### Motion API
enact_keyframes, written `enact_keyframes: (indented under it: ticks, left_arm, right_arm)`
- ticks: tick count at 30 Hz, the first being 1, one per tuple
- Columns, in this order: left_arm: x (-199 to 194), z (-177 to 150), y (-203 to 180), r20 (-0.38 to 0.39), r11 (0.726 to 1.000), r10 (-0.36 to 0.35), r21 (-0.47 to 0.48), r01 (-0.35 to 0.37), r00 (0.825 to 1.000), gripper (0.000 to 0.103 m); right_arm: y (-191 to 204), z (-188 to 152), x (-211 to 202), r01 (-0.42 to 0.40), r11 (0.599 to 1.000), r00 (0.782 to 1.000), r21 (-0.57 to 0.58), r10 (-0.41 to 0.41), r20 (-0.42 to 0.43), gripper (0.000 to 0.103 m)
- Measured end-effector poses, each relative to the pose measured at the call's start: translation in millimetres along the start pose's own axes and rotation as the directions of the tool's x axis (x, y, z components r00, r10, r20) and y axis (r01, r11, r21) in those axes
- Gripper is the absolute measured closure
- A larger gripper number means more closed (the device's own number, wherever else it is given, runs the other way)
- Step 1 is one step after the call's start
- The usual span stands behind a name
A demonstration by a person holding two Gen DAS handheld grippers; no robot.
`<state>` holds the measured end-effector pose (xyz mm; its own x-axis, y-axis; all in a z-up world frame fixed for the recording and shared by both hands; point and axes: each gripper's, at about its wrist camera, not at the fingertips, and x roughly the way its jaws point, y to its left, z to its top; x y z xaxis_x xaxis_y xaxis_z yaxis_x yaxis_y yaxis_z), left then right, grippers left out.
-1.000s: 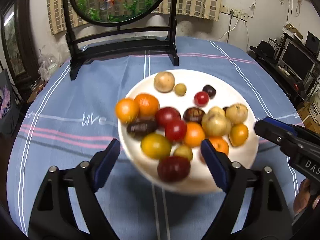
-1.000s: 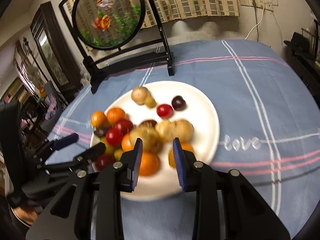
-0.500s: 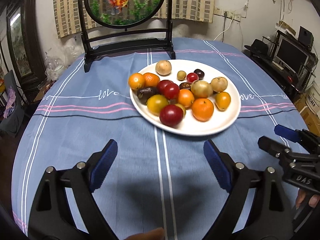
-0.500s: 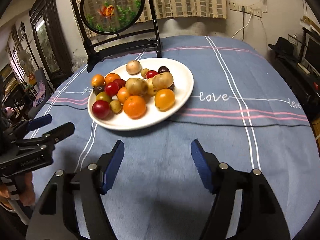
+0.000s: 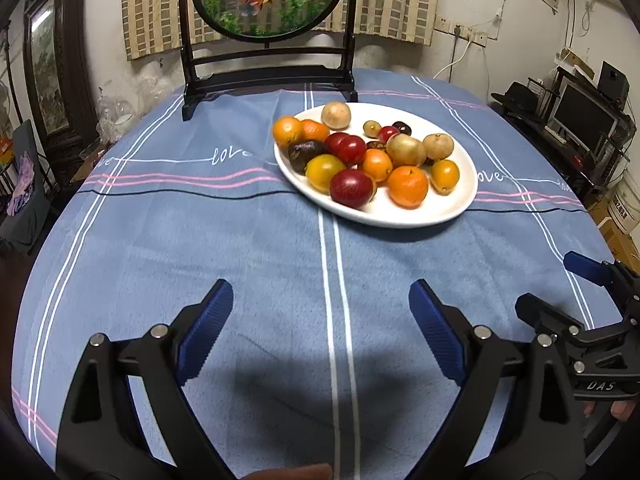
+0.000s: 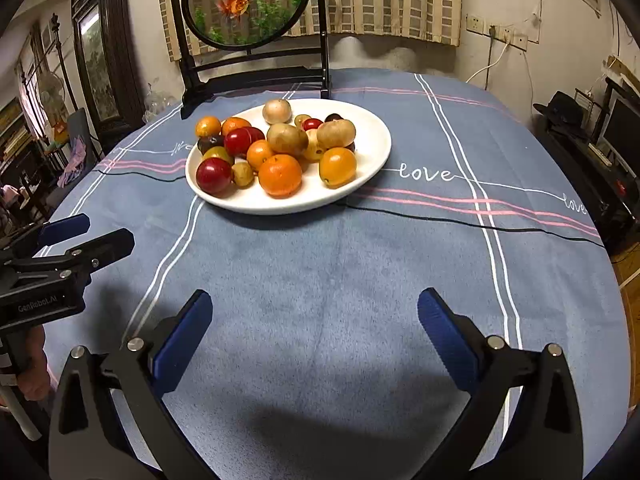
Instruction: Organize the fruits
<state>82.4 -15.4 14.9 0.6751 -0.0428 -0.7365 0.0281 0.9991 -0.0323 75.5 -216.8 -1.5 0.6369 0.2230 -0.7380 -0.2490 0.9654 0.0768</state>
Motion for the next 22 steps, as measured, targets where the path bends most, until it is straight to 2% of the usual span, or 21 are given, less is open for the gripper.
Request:
enact_keyframes:
  ticks: [10, 22]
  left_arm:
    - [-6.7, -6.4, -3.1, 0.037, 0.999, 0.016, 0.027, -0.017, 0.999, 0.008]
    - [-0.1, -7.4, -1.7, 0.006, 0.999, 0.025, 0.023, -0.025, 1.000, 0.006]
  right_arm:
    - [-0.9, -5.8, 3.1, 0.005, 1.000, 1.000, 0.014, -0.005, -0.014, 0.001]
    - [-3.2, -8.7, 4.3, 0.011, 1.000, 1.000, 0.018, -0.011, -0.022, 0.001]
